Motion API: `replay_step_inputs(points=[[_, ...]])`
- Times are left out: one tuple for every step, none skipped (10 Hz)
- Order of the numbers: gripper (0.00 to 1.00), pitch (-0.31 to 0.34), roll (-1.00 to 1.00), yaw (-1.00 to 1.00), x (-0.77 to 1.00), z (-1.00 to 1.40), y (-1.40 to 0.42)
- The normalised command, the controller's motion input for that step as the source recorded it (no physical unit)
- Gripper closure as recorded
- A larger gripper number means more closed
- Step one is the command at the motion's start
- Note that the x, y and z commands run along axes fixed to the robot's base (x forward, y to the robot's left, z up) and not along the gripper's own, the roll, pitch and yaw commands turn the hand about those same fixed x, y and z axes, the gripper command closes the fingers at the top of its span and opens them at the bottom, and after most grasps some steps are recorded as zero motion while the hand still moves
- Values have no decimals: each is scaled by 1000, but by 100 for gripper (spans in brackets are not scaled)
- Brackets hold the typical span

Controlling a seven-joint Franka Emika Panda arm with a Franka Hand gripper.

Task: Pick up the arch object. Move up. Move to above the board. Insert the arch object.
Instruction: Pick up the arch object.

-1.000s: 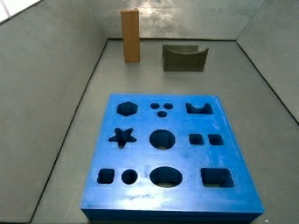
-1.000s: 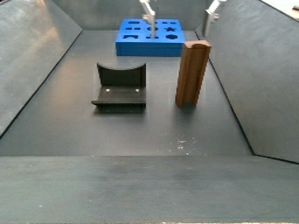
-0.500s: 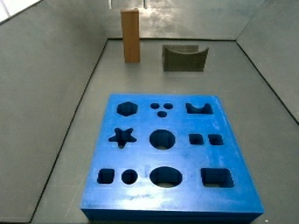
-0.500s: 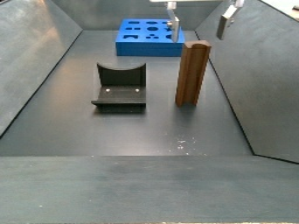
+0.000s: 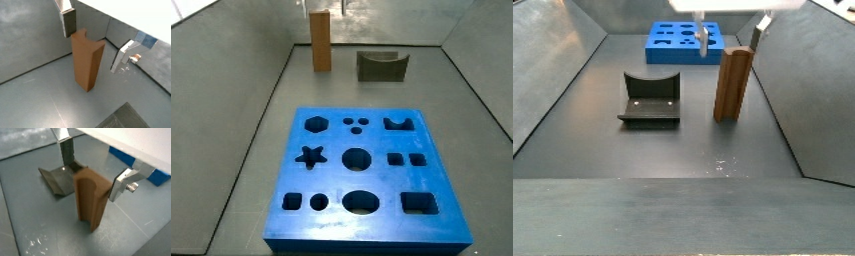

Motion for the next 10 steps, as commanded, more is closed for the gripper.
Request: replay_step_inputs(points=[[0,-34,146,160,-134,-569,0],[0,0,16,9,-23,-106,43],[100,0,0,0,0,0,0],[100,0,0,0,0,0,0],[100,0,0,0,0,0,0],[100,0,0,0,0,0,0],[100,0,0,0,0,0,0],[100,0,0,0,0,0,0],[100,0,0,0,0,0,0],[100,0,0,0,0,0,0]])
